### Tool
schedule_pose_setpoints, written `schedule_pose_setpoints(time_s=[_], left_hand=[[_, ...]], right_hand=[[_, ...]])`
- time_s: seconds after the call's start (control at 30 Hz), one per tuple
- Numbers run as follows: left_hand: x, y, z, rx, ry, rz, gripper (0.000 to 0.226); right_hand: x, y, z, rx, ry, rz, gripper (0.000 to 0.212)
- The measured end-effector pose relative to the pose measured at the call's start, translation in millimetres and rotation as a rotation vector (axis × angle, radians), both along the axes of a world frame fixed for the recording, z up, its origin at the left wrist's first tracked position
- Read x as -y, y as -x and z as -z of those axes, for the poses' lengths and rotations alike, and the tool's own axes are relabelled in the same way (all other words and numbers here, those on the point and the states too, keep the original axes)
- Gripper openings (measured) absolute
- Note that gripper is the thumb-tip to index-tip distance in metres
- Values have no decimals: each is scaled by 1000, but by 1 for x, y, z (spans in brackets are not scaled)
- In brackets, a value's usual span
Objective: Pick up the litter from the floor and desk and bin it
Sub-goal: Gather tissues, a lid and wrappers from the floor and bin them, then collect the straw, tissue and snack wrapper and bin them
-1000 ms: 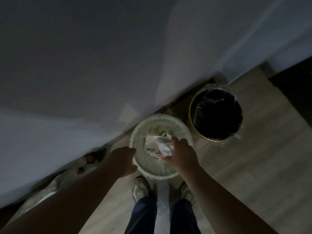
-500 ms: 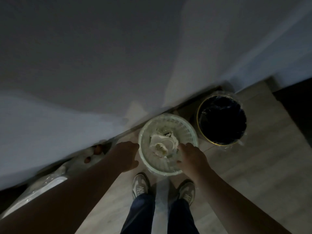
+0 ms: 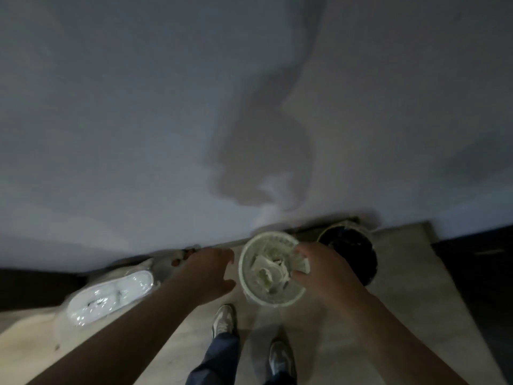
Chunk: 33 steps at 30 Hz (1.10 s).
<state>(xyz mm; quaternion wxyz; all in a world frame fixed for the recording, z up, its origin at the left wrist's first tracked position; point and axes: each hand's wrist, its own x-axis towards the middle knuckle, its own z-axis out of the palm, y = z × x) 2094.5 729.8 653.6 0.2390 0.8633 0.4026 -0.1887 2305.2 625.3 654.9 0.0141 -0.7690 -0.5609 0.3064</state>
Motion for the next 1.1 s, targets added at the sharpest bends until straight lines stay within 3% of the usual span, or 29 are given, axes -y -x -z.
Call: schedule_pose_setpoints(time_s=[0.17,0.43,0.8,1.1], left_hand=[[48,21,-85,48,-35,-190,46],[138,109,-200,168,-223,-571,43],[288,274,-251,114,-336,-997,52],[518,455,-265,-21,-334,-1411,48]], right_hand=[[7,1,-97,-20,-134,-169,38],[17,78,-217,-49,-237,-571,47],[74,275,-274,-58,-239,-1038,48],[221,508,-274,-145,-248,-1417,50]])
